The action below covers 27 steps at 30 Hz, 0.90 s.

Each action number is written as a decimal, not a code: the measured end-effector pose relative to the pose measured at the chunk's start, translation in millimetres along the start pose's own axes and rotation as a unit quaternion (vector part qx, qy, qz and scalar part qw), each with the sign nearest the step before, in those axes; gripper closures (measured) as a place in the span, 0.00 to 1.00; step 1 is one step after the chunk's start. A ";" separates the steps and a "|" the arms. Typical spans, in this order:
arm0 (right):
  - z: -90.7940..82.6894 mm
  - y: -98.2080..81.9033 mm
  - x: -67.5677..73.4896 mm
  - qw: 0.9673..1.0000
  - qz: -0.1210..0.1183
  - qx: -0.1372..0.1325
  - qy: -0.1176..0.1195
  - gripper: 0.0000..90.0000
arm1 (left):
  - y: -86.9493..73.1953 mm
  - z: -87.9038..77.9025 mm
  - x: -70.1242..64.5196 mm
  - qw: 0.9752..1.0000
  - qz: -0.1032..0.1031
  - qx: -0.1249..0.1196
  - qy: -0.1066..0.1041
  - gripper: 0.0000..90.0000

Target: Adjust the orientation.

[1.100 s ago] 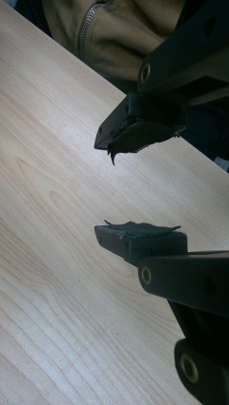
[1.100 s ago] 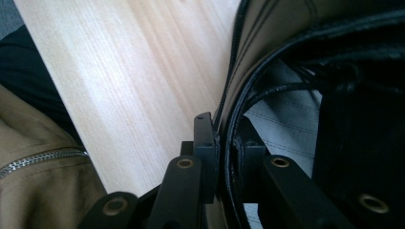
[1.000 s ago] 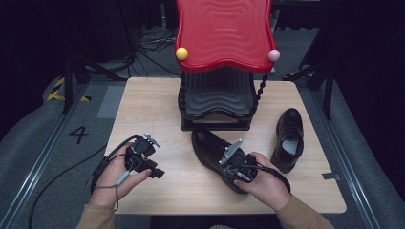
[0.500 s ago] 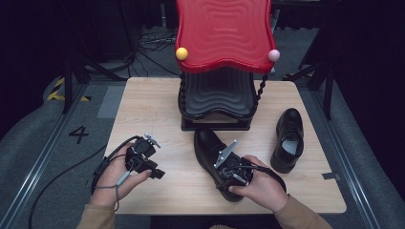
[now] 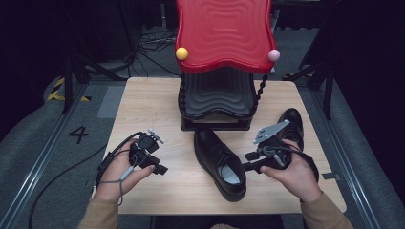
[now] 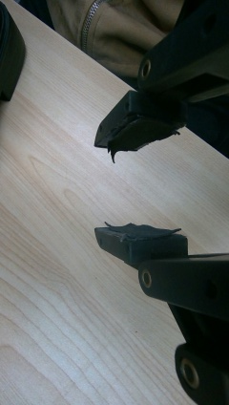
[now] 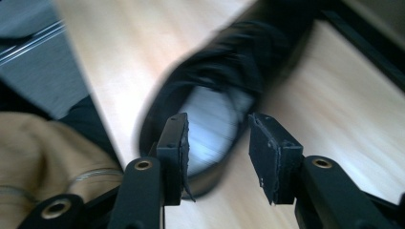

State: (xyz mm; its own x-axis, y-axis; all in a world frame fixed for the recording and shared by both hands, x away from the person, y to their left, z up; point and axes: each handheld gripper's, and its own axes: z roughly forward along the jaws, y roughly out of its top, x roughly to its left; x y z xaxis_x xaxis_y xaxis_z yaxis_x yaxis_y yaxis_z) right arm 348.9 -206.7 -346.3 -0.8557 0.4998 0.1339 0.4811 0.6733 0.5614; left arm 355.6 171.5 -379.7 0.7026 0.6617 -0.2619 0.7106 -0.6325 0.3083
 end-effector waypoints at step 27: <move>-17.6 -63.1 -95.0 0.967 0.214 0.040 -0.134 0.54 | 3.8 3.0 0.3 1.000 -0.002 0.002 0.000 0.57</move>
State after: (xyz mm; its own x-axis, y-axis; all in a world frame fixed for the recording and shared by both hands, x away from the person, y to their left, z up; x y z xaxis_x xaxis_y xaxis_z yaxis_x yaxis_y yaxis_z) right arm 396.6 -306.2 -380.1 -0.5007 0.8575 0.1181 0.8021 0.4084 0.4358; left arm 358.7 168.2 -381.4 0.7001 0.6636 -0.2635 0.7131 -0.6318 0.3038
